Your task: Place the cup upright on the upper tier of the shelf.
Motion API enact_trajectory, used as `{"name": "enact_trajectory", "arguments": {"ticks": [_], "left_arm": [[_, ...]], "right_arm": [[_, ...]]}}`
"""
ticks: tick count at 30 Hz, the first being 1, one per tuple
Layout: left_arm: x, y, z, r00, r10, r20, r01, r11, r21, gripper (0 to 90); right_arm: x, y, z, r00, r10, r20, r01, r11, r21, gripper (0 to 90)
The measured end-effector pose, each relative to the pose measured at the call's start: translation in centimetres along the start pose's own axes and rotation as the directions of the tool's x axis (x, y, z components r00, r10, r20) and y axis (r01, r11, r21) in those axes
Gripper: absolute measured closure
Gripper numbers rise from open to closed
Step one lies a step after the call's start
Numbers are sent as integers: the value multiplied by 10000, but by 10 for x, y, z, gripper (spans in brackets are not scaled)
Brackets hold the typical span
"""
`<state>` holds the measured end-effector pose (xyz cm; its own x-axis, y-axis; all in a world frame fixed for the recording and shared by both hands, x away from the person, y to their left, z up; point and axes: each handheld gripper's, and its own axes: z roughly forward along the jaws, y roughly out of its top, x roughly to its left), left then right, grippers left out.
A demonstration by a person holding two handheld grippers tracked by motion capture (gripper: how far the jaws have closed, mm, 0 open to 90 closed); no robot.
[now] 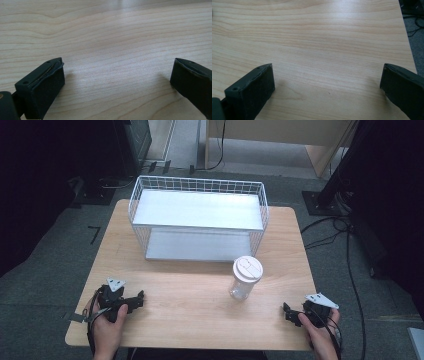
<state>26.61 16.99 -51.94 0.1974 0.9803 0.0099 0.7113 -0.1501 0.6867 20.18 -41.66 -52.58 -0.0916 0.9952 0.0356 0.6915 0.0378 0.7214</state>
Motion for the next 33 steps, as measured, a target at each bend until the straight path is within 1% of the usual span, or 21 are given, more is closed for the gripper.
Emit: {"name": "enact_trajectory", "arguments": {"ticks": [5,6,8,10,11,13,14,16,17,19,25,28,29,31,32,33], "left_arm": [[0,0,0,10000,-1,1,1,10000,2,0],[0,0,0,10000,-2,0,2,10000,-1,0],[0,0,0,10000,-3,0,3,10000,3,0],[0,0,0,10000,1,-1,-1,10000,1,0],[0,0,0,10000,5,1,-5,10000,3,0],[0,0,0,10000,8,7,-8,10000,2,0],[0,0,0,10000,18,16,-18,10000,8,0],[0,1,1,10000,41,17,-41,10000,28,0],[0,1,1,10000,56,18,-56,10000,31,0],[0,1,1,10000,43,18,-43,10000,30,0],[0,1,1,10000,45,23,-45,10000,29,0],[0,1,1,10000,44,18,-44,10000,30,0],[0,1,1,10000,44,19,-44,10000,31,0],[0,1,1,10000,40,19,-40,10000,28,0],[0,1,1,10000,40,21,-40,10000,26,0],[0,1,1,10000,40,21,-40,10000,27,0]], "right_arm": [[5,1,1,9998,-138,-153,138,9999,-34,0],[10,1,1,9992,-284,-283,281,9996,-87,0],[14,2,0,9982,-414,-431,408,9991,-148,0],[20,3,-2,9963,-494,-696,480,9986,-224,0],[22,3,-2,9955,-463,-830,443,9987,-261,0],[25,4,-2,9948,-464,-908,442,9987,-263,0],[32,5,-2,9932,-587,-1002,560,9980,-298,0],[39,6,0,9904,-737,-1167,705,9970,-315,0],[39,6,0,9904,-737,-1167,705,9970,-315,0],[47,7,2,9879,-816,-1322,774,9963,-363,0],[71,13,6,9792,-1263,-1586,1189,9914,-553,0],[81,15,6,9738,-1384,-1804,1284,9895,-661,0],[87,17,6,9702,-1325,-2029,1210,9903,-681,0],[88,18,7,9686,-1330,-2100,1208,9902,-697,0],[95,21,8,9633,-1429,-2274,1289,9888,-753,0],[99,22,9,9624,-1431,-2310,1280,9886,-791,0]]}}
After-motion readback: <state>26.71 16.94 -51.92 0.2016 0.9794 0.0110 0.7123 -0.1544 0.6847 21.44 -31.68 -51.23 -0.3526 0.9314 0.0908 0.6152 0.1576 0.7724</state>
